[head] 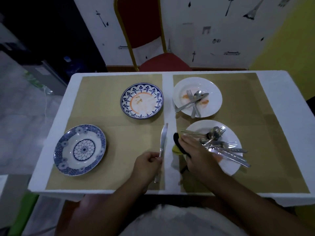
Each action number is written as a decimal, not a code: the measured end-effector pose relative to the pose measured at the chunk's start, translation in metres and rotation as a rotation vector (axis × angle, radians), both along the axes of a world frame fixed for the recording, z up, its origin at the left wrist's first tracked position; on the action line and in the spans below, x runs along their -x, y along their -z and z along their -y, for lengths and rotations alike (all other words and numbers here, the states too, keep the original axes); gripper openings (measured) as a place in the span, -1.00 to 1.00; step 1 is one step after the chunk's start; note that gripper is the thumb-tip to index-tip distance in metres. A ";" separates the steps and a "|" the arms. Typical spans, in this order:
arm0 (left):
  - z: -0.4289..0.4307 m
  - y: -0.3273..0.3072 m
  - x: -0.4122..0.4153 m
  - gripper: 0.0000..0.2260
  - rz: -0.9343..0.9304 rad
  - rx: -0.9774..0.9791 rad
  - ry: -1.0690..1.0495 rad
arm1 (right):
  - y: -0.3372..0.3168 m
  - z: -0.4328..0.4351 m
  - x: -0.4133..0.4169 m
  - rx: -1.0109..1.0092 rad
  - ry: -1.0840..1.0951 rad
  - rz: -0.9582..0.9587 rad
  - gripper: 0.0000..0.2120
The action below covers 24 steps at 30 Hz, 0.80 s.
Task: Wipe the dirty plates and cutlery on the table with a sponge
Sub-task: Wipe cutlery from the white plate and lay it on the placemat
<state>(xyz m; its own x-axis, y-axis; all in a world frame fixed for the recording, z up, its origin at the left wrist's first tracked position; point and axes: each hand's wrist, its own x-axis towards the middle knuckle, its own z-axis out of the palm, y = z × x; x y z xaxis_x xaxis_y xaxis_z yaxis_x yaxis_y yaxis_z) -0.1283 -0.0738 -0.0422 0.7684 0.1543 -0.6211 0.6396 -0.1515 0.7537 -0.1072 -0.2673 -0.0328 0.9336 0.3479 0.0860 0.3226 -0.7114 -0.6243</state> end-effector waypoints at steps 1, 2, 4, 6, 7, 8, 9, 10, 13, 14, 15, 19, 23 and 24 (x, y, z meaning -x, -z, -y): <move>-0.013 0.003 0.001 -0.91 0.013 -0.022 -0.008 | 0.000 -0.011 0.000 -0.002 -0.025 0.004 -0.40; -0.027 0.007 0.003 -0.92 0.025 -0.046 -0.017 | 0.001 -0.022 0.001 0.007 -0.044 0.012 -0.40; -0.054 0.016 0.005 -0.94 0.038 -0.128 -0.016 | 0.006 -0.045 0.002 0.042 -0.090 -0.012 -0.39; -0.078 0.024 0.007 -0.91 0.035 -0.217 -0.003 | 0.015 -0.066 0.002 0.055 -0.145 -0.044 -0.39; -0.089 0.027 0.008 -0.90 0.032 -0.253 -0.002 | 0.022 -0.075 0.001 0.064 -0.163 -0.066 -0.37; -0.099 0.032 0.007 -0.88 0.027 -0.279 0.000 | 0.026 -0.084 0.000 0.085 -0.179 -0.095 -0.36; -0.108 0.036 0.006 -0.85 0.017 -0.300 0.010 | 0.029 -0.092 -0.001 0.119 -0.187 -0.115 -0.36; -0.116 0.039 0.005 -0.83 0.007 -0.317 0.021 | 0.031 -0.100 -0.004 0.146 -0.197 -0.127 -0.36; -0.133 0.047 -0.003 -0.82 0.005 -0.372 0.082 | 0.032 -0.123 -0.014 0.164 -0.234 -0.167 -0.39; -0.136 0.050 -0.006 -0.84 0.017 -0.403 0.111 | 0.032 -0.128 -0.016 0.159 -0.226 -0.163 -0.41; -0.138 0.051 -0.007 -0.85 0.027 -0.430 0.132 | 0.034 -0.133 -0.018 0.148 -0.210 -0.152 -0.42; -0.142 0.057 -0.004 -0.90 0.109 -0.498 0.112 | 0.048 -0.140 -0.020 0.160 -0.155 -0.144 -0.43; -0.147 0.064 0.007 -0.87 0.364 -0.603 0.306 | 0.063 -0.136 -0.016 0.269 -0.214 -0.198 -0.38; -0.149 0.069 0.009 -0.81 0.470 -0.667 0.411 | 0.067 -0.135 -0.015 0.309 -0.245 -0.204 -0.32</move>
